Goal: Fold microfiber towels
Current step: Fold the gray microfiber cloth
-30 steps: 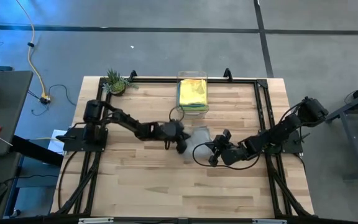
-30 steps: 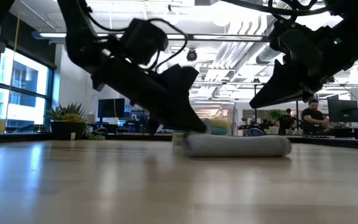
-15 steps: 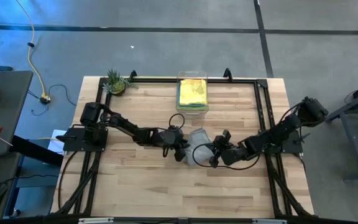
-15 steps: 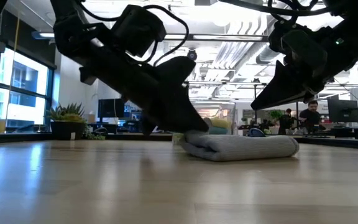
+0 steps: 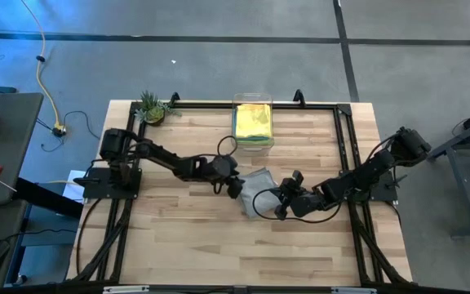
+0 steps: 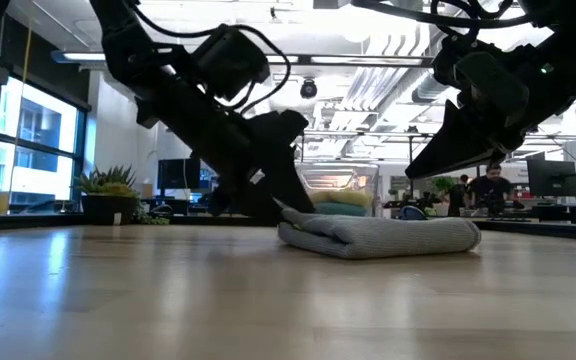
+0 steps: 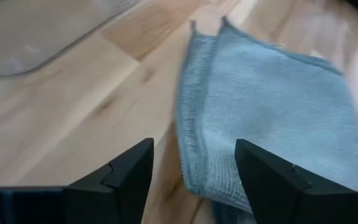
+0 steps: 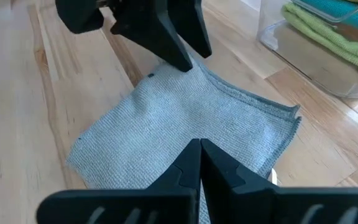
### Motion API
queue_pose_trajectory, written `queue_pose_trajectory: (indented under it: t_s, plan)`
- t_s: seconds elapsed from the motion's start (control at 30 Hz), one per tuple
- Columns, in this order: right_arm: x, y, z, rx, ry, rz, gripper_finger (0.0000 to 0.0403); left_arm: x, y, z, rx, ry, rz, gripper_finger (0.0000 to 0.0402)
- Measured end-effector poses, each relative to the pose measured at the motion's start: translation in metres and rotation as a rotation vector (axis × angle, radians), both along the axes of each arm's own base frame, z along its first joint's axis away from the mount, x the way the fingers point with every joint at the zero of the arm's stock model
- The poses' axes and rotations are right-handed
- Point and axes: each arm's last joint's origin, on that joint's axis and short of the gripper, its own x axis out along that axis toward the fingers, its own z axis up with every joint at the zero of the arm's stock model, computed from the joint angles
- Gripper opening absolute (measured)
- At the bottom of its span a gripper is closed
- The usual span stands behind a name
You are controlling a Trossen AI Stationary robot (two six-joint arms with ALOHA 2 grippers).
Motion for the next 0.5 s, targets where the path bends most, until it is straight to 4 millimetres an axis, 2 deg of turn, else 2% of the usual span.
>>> queue_pose_trajectory:
  t_s: [0.13,0.23,0.5]
  plan:
    - [-0.0001,0.0,-0.0001,0.0,0.001,0.0,0.0,-0.0007,0.0042,-0.0004,-0.025,-0.003,0.011,0.0218]
    - [-0.0002,0.0,-0.0001,0.0,0.002,0.0,0.0,-0.0008,0.0048,-0.0008,-0.049,-0.004,-0.011,0.0204]
    - [-0.0002,0.0,-0.0002,0.001,0.002,-0.001,0.0,0.0001,0.0012,-0.0006,-0.072,-0.007,-0.103,0.0112]
